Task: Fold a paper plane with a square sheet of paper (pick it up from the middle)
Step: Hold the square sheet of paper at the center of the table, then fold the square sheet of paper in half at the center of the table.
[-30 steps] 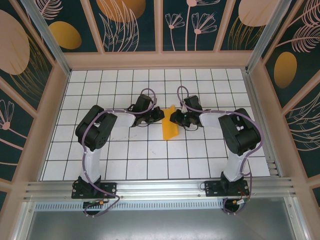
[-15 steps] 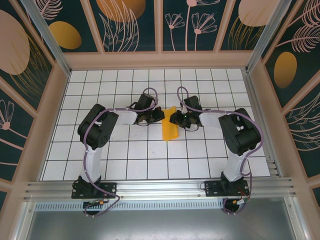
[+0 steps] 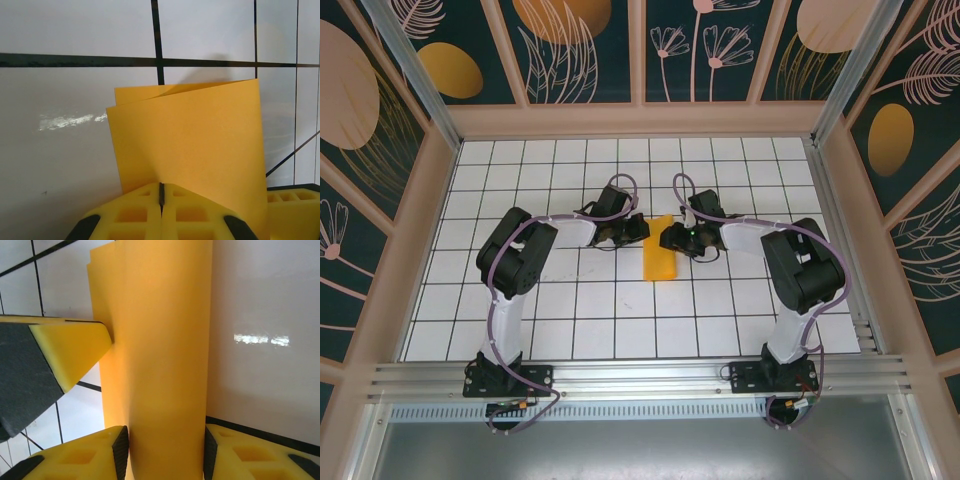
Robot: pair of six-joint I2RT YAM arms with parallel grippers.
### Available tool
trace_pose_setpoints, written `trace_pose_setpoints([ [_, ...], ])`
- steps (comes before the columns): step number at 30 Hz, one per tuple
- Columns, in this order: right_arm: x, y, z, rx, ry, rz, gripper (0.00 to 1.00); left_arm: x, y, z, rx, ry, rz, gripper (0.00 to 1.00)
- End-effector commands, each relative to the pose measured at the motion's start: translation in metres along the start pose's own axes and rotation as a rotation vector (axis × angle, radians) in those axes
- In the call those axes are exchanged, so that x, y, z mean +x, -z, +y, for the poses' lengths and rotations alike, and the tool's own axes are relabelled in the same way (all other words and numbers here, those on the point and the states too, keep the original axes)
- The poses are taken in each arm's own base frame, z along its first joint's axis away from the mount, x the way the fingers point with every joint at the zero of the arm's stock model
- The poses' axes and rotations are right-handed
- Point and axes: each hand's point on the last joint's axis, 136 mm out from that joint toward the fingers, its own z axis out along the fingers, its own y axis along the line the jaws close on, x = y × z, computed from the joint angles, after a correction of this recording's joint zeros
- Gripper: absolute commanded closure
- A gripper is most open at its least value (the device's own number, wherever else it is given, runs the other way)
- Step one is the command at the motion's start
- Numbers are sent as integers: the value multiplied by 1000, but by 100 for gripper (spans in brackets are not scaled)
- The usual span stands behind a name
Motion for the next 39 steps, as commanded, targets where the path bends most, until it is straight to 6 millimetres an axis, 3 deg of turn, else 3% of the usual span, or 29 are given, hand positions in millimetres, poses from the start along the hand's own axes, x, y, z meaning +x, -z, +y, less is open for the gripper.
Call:
trace_pose_setpoints([
  [1,-3,5,1,13,47,9,57,13,-10,21,-72,-1,53,93],
  [10,1,-4,-10,36,37,18,62,-2,-4,0,-34,-29,31,88],
  [15,-4,-1,-20,71,-45,-61,65,-27,28,-35,39,10,-84,68],
  [18,-5,1,-24,76,-82,-92,66,-35,46,-44,53,26,-148,61],
  [23,-4,5,-30,95,-124,-121,67,-33,63,-32,36,69,-203,57],
  [31,-1,6,-39,129,-166,-132,68,-22,73,-14,5,88,-246,57],
  [39,5,-5,-45,151,-124,-88,66,-17,90,20,-118,140,-339,56],
])
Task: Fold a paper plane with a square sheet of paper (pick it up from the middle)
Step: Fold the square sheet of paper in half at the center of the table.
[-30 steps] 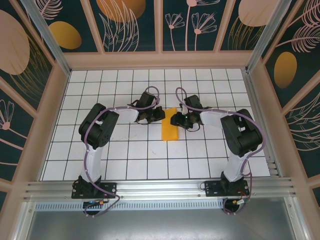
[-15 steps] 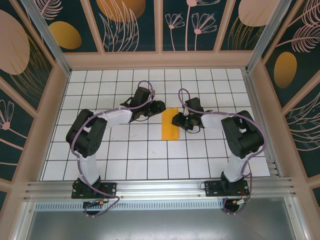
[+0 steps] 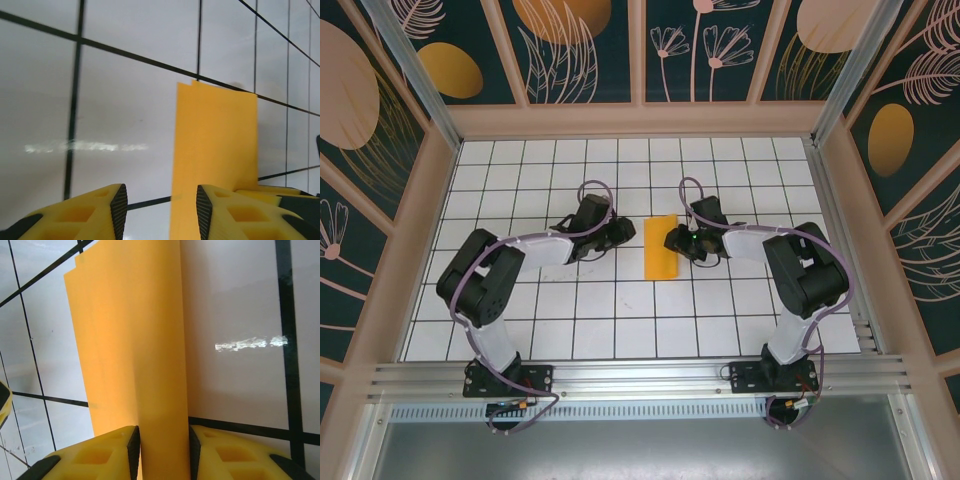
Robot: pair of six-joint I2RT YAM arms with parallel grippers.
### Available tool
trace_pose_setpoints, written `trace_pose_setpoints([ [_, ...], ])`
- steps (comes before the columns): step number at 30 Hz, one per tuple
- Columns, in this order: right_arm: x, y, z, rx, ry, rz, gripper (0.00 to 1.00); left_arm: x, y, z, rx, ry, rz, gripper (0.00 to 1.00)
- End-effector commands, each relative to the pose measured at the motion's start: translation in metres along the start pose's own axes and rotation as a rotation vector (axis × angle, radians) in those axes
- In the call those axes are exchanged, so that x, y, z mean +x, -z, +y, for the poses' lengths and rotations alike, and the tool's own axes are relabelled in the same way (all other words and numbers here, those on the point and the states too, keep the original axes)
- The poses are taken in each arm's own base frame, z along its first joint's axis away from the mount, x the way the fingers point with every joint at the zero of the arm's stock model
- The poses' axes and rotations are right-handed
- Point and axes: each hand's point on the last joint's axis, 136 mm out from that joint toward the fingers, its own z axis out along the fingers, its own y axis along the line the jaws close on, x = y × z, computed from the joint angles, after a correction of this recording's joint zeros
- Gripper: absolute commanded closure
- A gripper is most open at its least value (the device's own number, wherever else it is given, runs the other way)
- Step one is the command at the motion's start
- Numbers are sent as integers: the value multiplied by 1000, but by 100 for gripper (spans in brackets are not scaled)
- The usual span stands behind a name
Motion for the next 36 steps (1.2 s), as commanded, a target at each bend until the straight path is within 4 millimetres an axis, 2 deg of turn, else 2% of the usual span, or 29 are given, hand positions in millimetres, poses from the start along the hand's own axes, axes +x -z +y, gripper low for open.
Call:
trace_pose_setpoints([
  [1,5,-7,-31,115,20,5,65,-22,14,3,-32,19,-112,55],
  [10,12,-9,-30,101,90,37,65,-26,15,6,-56,-3,-116,49],
  [36,24,-27,-44,187,99,98,63,-23,3,6,-67,-38,-67,46],
])
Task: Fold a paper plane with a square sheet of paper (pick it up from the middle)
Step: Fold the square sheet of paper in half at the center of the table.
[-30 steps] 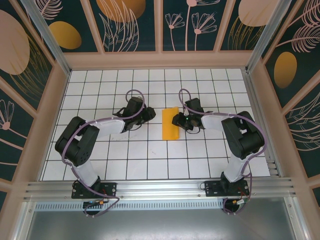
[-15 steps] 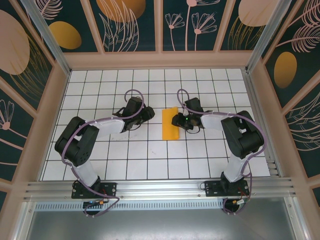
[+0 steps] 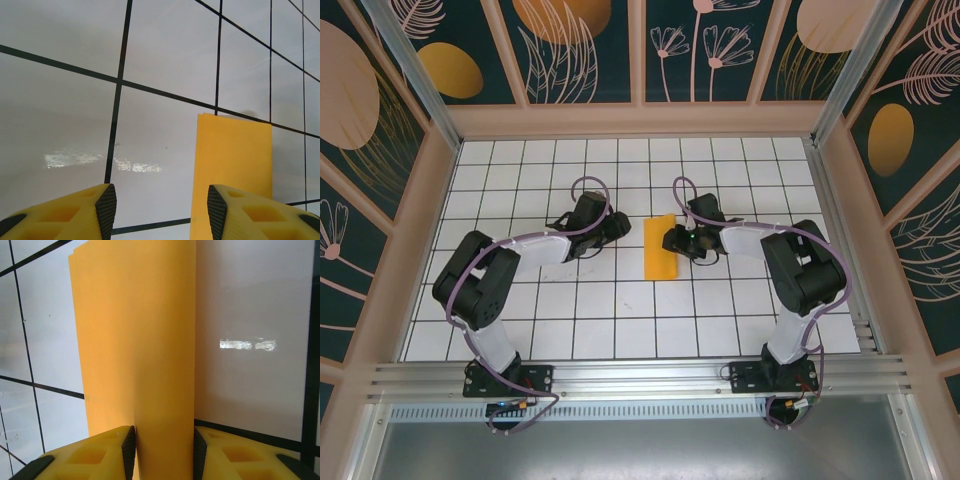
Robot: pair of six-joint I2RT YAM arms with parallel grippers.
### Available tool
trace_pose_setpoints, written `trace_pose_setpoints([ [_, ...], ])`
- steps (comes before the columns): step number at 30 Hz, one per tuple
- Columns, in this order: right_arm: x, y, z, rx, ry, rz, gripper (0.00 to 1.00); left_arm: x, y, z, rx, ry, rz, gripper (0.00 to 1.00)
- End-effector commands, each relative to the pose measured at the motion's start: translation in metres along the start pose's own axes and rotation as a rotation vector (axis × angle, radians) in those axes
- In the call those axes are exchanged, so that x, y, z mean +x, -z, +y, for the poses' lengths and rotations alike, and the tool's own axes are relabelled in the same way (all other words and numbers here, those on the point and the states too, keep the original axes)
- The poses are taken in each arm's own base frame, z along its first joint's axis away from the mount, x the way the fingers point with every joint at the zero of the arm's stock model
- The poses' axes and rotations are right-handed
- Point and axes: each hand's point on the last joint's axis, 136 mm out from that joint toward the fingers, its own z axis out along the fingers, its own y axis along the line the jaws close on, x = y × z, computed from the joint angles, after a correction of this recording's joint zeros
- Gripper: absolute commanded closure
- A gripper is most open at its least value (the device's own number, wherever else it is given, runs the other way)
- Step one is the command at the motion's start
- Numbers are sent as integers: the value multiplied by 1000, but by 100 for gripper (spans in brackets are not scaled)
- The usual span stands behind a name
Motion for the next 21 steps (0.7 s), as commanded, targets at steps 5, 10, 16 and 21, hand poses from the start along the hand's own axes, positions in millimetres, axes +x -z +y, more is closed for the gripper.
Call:
trace_pose_setpoints([
  [5,28,-28,-44,184,7,79,62,1,-6,-1,4,-25,29,46],
  [10,31,-31,-45,192,24,92,62,3,-7,-1,7,-30,39,46],
  [16,35,-34,-47,208,62,112,62,8,-10,0,12,-33,61,46],
  [21,37,-33,-47,202,82,118,62,10,-11,0,13,-33,69,46],
])
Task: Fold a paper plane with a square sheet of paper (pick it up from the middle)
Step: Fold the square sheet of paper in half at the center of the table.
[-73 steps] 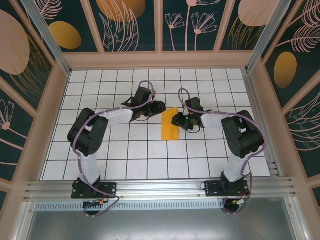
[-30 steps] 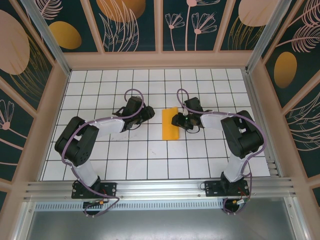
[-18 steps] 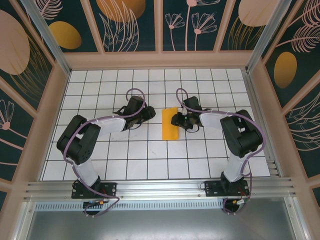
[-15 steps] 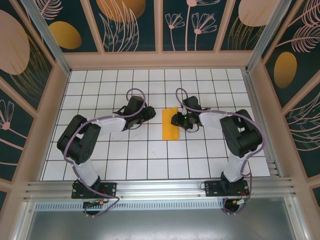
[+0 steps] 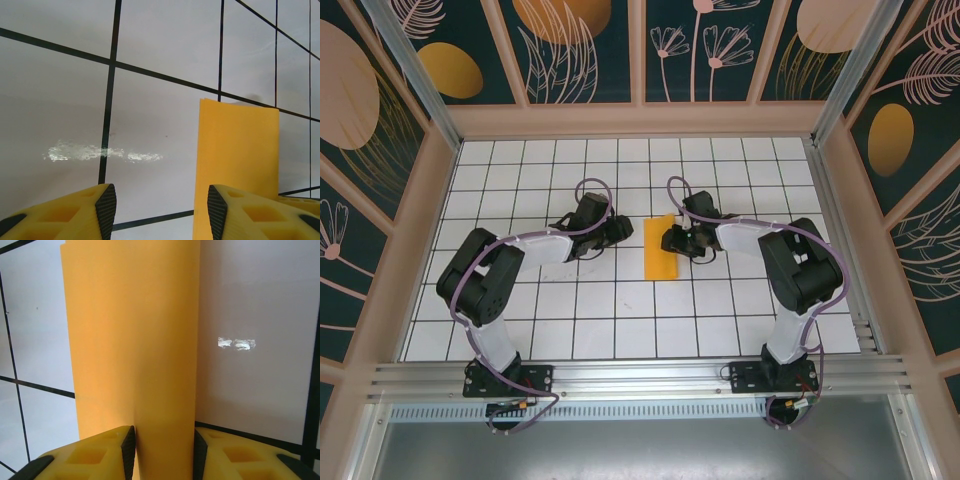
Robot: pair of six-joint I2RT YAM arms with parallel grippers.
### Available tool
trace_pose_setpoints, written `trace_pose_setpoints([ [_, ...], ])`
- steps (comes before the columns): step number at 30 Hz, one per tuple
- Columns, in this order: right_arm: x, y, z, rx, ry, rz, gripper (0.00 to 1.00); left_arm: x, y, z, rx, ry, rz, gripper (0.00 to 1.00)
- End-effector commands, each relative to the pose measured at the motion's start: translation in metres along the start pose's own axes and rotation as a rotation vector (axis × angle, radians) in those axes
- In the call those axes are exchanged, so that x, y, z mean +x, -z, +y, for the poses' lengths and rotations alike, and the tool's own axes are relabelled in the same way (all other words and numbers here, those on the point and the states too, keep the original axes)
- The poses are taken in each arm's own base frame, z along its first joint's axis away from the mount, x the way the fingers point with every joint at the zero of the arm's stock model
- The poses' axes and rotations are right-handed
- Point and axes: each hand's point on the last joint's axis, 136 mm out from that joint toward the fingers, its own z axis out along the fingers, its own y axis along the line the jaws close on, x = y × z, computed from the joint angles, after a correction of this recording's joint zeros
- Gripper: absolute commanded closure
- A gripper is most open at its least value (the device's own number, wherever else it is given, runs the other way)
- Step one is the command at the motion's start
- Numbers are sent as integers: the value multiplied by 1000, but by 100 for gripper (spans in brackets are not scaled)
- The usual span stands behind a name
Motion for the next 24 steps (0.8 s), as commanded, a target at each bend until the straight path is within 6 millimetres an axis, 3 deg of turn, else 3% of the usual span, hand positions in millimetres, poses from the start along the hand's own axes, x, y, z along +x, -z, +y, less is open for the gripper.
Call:
trace_pose_setpoints([
  [1,37,-33,-41,136,28,98,62,-1,-4,0,-4,-19,14,46],
  [24,40,-41,-50,185,-11,122,59,6,-8,-2,18,-20,48,46],
])
